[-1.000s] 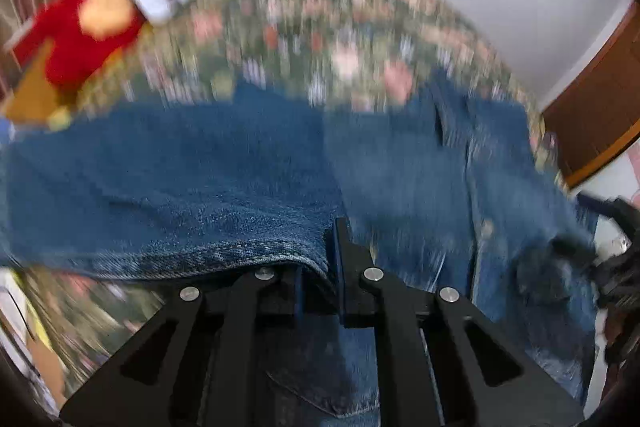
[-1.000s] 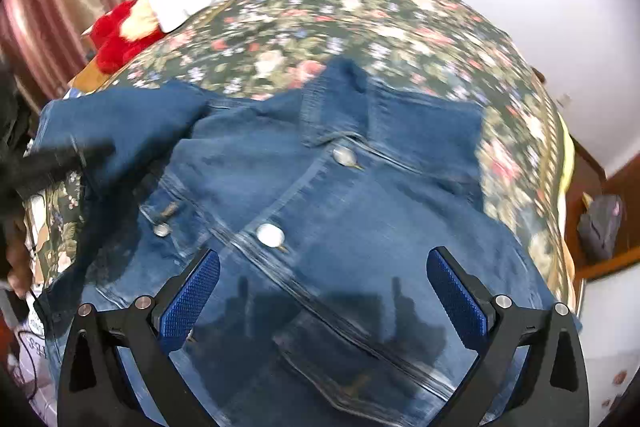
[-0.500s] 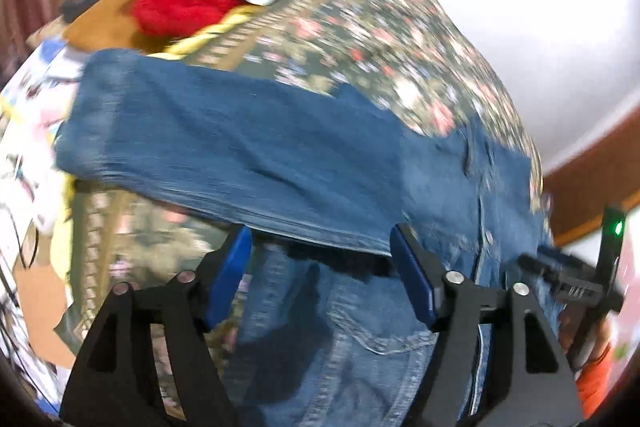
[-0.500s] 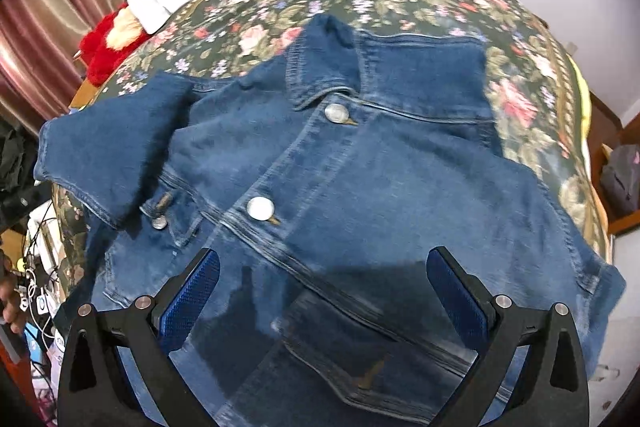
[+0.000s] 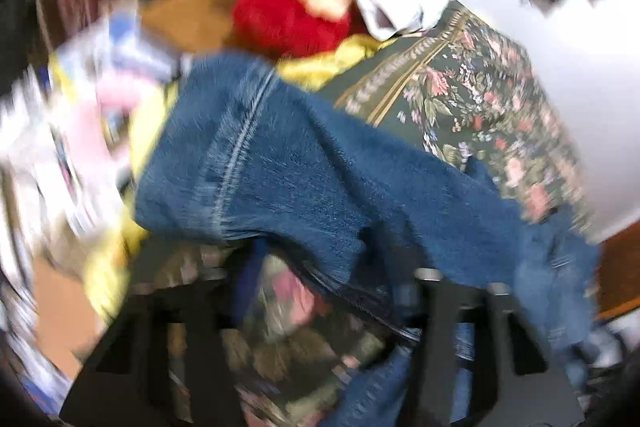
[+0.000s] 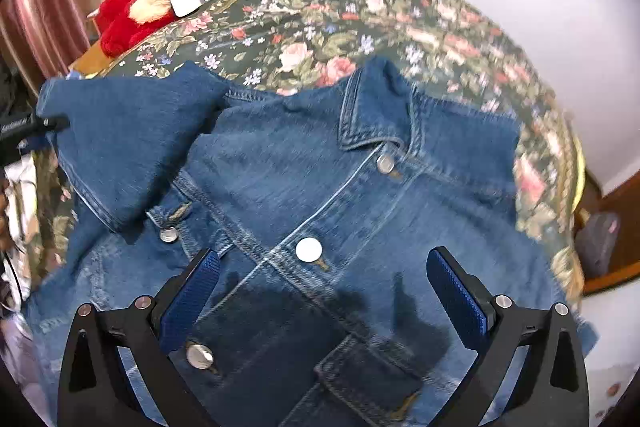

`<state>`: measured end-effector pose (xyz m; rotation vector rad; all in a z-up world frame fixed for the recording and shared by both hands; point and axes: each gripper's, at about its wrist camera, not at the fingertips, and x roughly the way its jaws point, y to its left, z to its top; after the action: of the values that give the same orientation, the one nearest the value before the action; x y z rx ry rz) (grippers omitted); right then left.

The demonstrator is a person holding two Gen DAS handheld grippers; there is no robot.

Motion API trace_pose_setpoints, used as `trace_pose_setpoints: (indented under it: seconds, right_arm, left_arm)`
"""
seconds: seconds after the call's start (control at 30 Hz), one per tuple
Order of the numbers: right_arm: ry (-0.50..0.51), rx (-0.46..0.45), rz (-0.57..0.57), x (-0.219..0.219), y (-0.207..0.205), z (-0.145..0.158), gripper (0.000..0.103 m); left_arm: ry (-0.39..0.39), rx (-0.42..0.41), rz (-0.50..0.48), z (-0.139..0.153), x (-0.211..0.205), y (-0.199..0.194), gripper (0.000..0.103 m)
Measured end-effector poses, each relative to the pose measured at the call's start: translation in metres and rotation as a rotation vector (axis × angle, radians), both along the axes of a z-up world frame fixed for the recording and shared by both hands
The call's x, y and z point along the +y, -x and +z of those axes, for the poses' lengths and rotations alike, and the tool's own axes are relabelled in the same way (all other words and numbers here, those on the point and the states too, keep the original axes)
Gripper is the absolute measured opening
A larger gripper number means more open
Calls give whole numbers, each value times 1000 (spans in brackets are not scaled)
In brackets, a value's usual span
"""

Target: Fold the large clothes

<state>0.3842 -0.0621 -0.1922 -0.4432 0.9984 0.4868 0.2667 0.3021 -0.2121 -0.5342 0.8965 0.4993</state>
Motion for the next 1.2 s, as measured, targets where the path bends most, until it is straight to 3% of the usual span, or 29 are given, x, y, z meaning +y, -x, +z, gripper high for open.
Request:
trace_pose_setpoints:
  seconds: [0.03, 0.07, 0.27, 0.43, 0.57, 0.67, 0.8, 0.97, 1.07, 1.2]
  right_arm:
    - [14, -20, -3, -1, 1, 2, 103]
    - [23, -42, -11, -3, 1, 4, 103]
    - [-84, -81, -77, -27, 2, 31, 103]
    - [-172, -103, -123, -54, 2, 57, 103]
    - [-196, -169, -142, -84, 9, 77, 103]
    - [-205, -218, -169, -116, 18, 92, 103]
    - [-236, -236, -226, -160, 25, 106, 103]
    - [-294, -209, -310, -211, 32, 104, 103]
    - [-331, -153, -344, -228, 32, 94, 103]
    - [-402, -64, -351, -231, 27, 83, 103]
  left_arm:
    - [-76, 32, -31, 3, -7, -8, 19]
    - [-119, 44, -61, 6, -12, -16, 13]
    - [-291, -83, -186, 69, -56, -35, 8]
    - [-379, -234, -361, 125, -131, -47, 8]
    - [-381, -326, -546, 152, -203, -59, 7]
    - [-335, -338, -673, 154, -252, -72, 7]
    - [-263, -292, -856, 131, -315, -82, 6]
    - [-293, -192, -1043, 88, -386, -74, 6]
    - [-290, -116, -1116, 70, -408, -67, 6]
    - [-279, -128, -1104, 82, -394, -56, 12]
